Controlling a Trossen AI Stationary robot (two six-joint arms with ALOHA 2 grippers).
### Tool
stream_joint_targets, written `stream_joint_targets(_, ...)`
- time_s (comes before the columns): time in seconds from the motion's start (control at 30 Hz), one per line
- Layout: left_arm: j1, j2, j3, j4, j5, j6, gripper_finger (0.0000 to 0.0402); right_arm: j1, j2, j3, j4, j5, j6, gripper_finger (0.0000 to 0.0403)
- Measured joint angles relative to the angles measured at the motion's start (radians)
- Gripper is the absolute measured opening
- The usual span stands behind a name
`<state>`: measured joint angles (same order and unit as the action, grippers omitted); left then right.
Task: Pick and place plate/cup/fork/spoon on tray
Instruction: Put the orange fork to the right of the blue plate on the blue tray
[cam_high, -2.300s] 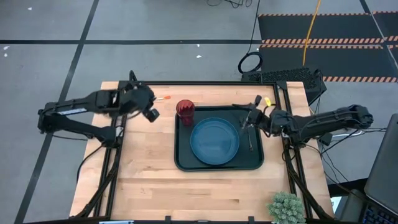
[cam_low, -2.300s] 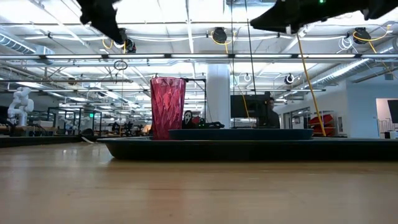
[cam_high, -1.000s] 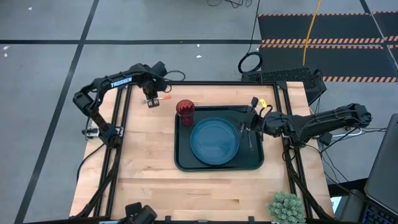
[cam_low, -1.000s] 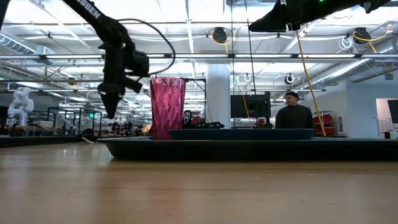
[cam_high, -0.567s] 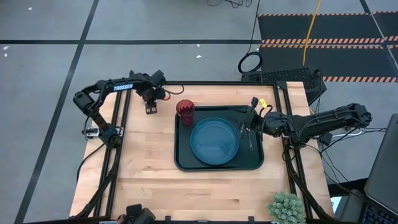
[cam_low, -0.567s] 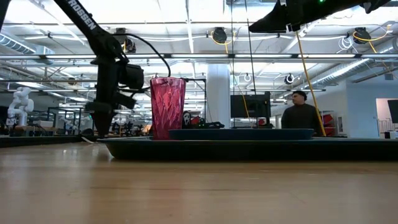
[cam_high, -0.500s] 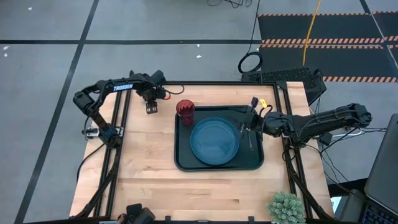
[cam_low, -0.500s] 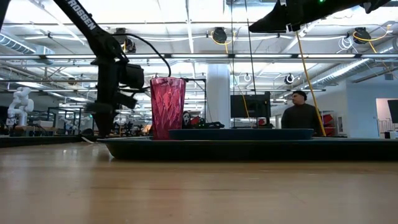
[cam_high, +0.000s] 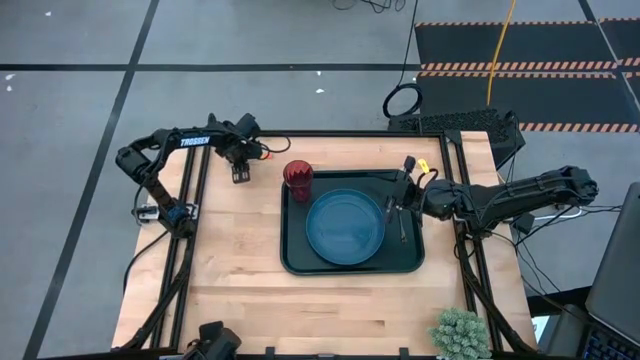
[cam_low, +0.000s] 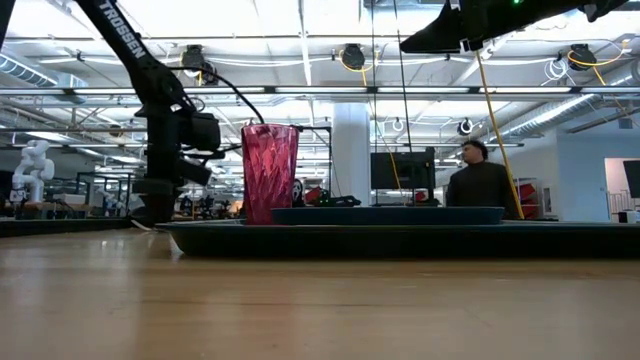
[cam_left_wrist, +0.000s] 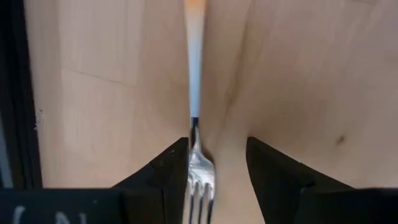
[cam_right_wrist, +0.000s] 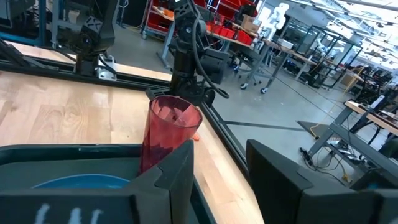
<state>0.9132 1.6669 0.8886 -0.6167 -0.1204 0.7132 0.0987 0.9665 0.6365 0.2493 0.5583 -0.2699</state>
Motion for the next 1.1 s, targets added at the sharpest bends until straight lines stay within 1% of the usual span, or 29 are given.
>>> stream_joint_targets(0.17, 0.032, 0.000, 0.000, 0.034, 0.022, -0.012, 0.0145, 0.000, 0.000, 0.000, 0.000, 0.000, 0.004, 0.0141)
stream_joint_targets(0.3, 0.047, 0.000, 0.000, 0.044, 0.015, -0.047, 0.0136, 0.000, 0.000, 0.000, 0.000, -0.001, 0.007, 0.0141)
stream_joint_targets(0.47, 0.054, 0.000, 0.000, 0.055, 0.024, -0.069, 0.0135, 0.000, 0.000, 0.000, 0.000, -0.001, 0.004, 0.0141)
stream_joint_targets(0.6, 0.054, 0.007, 0.001, 0.050, 0.095, -0.107, 0.0136, 0.000, 0.000, 0.000, 0.000, -0.001, 0.001, 0.0141)
stream_joint_targets(0.93, 0.053, 0.072, 0.038, 0.017, 0.081, -0.175, 0.0135, 0.000, 0.000, 0.000, 0.008, -0.004, 0.000, 0.0141)
stream_joint_targets(1.03, 0.054, 0.076, 0.057, -0.005, 0.076, -0.203, 0.0115, 0.000, 0.000, 0.000, 0.008, -0.004, -0.003, 0.0141)
stream_joint_targets(1.1, 0.059, 0.077, 0.071, -0.019, 0.081, -0.235, 0.0085, 0.000, 0.000, 0.000, 0.008, -0.004, -0.003, 0.0141)
